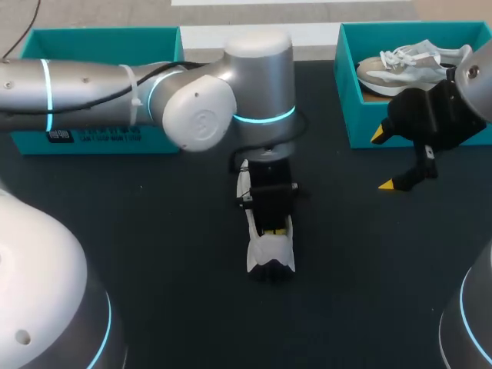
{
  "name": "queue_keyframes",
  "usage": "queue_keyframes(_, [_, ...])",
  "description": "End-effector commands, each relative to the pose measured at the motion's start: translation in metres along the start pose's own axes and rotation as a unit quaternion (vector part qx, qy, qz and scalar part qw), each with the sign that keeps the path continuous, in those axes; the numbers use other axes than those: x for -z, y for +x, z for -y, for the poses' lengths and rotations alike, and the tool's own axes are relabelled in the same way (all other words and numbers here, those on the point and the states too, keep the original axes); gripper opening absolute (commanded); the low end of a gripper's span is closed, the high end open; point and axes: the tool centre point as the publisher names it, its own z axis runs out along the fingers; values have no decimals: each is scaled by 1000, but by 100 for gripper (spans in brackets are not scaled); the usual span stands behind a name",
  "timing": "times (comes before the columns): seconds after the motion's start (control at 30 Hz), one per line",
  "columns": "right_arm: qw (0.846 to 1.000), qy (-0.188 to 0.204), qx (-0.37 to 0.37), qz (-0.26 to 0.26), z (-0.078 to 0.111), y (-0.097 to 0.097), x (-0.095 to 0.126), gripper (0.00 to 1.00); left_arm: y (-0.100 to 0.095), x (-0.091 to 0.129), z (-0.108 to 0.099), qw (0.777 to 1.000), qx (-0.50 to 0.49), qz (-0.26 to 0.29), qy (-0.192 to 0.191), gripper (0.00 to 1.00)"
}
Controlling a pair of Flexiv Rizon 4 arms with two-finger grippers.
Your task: Take the shoe out of the shoebox, open the shoe tongue, remove and reinsert the insole, then place the shoe into the shoebox
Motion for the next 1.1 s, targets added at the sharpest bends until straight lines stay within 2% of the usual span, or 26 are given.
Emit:
queue_keyframes(0.03, [1000,2,-1,0,-1,0,-1,100,-5,-10,8,1000,-7,3,-5,0])
queue_keyframes(0.17, [1000,2,-1,0,-1,0,-1,100,-10,-18,11,1000,-15,0,-12,0])
queue_keyframes(0.3, [1000,2,-1,0,-1,0,-1,100,-5,-29,7,1000,-22,-6,-20,0])
queue_keyframes(0.63, [1000,2,-1,0,-1,0,-1,100,5,-29,-23,996,-12,-21,-89,0])
queue_keyframes(0.73, [1000,2,-1,0,-1,0,-1,100,6,-20,-27,995,-9,-17,-96,0])
queue_keyframes(0.97, [1000,2,-1,0,-1,0,-1,100,7,17,-22,992,-24,5,-120,0])
queue_keyframes(1.1, [1000,2,-1,0,-1,0,-1,100,6,31,-21,987,-36,9,-156,0])
